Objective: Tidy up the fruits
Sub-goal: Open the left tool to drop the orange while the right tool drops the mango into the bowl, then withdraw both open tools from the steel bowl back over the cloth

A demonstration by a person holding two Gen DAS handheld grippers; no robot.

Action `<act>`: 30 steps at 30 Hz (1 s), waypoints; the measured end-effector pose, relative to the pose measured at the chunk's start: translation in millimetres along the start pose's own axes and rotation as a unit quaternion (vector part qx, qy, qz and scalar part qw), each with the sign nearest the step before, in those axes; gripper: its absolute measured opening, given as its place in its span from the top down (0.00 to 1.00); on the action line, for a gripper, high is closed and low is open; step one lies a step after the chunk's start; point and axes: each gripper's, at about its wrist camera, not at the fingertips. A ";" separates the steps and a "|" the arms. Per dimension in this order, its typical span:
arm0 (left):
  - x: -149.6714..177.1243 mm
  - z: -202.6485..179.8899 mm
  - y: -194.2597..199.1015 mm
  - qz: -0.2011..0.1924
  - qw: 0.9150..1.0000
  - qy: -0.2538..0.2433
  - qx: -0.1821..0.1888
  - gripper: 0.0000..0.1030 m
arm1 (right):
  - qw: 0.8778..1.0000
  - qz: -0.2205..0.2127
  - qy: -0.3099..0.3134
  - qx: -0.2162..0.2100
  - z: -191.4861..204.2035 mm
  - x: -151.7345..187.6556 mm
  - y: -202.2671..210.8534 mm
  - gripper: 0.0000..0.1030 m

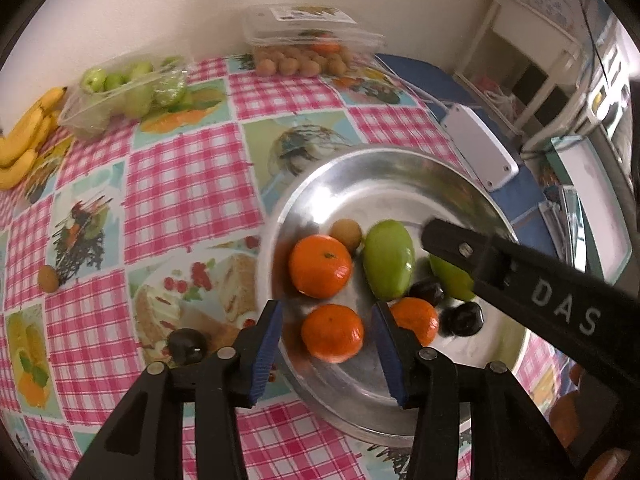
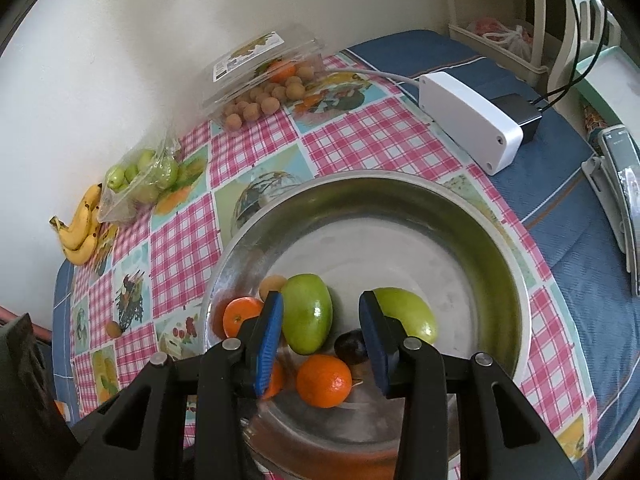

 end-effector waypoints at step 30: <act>1.0 80.4 -12.6 0.050 0.987 0.130 -0.076 0.27 | 0.996 0.055 0.014 0.069 11.7 19.0 -3.8 0.38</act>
Point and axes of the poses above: each gripper's, at about its wrist camera, not at the fingertips, and y roughly against the way its jaws point, z to its left, x to its underside, and after that the axes turned 14 degrees about -x, right-handed
